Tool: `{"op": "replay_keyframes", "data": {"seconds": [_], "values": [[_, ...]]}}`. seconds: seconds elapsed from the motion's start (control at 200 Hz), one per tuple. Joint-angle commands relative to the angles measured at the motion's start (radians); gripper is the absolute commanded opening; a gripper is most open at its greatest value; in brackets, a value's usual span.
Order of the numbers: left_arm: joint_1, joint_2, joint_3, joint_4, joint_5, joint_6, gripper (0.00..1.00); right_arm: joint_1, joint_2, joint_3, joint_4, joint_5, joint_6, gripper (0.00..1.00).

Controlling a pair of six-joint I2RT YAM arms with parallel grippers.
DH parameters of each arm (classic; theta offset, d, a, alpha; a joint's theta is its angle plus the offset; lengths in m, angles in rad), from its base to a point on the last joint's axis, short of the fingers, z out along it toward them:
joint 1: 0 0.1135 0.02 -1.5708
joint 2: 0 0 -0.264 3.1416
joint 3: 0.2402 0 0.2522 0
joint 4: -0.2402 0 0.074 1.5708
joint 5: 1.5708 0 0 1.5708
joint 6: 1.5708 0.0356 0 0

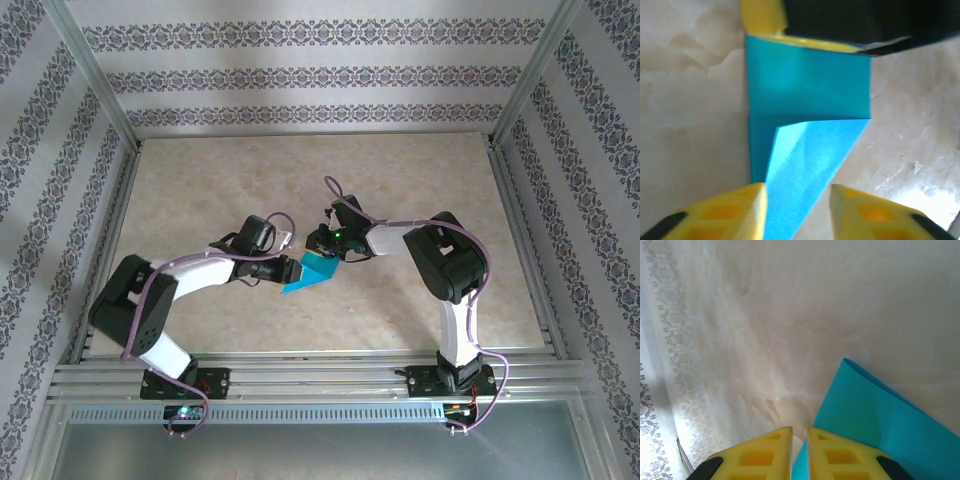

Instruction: Fold a paper plane with a square sheet of paper (pick it up from the middle)

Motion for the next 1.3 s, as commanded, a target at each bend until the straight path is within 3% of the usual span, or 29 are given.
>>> {"op": "replay_keyframes", "data": {"seconds": [0.0,0.1,0.295,0.455,0.535,0.635,0.789,0.979,1.294], "values": [[-0.058,-0.091,-0.036,0.058,-0.078,0.095,0.5,-0.014,0.037,0.013,-0.089,0.046,0.007,0.17],[-0.133,-0.141,-0.049,0.04,-0.184,0.249,0.58,-0.014,0.041,0.021,-0.113,0.042,0.011,0.17],[-0.237,-0.126,-0.054,0.011,-0.309,0.451,0.59,-0.021,0.048,0.024,-0.141,0.034,0.02,0.17],[-0.281,-0.068,-0.019,0.022,-0.375,0.526,0.6,-0.031,0.052,0.024,-0.151,0.017,0.027,0.17],[-0.287,-0.044,0.036,-0.034,-0.392,0.557,0.6,-0.037,0.054,0.022,-0.152,0.008,0.03,0.17],[-0.312,-0.021,0.097,-0.152,-0.493,0.629,0.61,-0.044,0.054,0.02,-0.154,0.005,0.032,0.17],[-0.312,0.008,0.123,-0.245,-0.532,0.701,0.66,-0.057,0.056,0.018,-0.151,-0.003,0.042,0.18],[-0.313,0.039,0.146,-0.223,-0.448,0.708,0.69,-0.063,0.057,0.018,-0.148,-0.014,0.054,0.18],[-0.341,0.145,0.16,-0.167,-0.565,0.758,0.69,-0.076,0.067,0.009,-0.131,-0.033,0.091,0.18]]}}
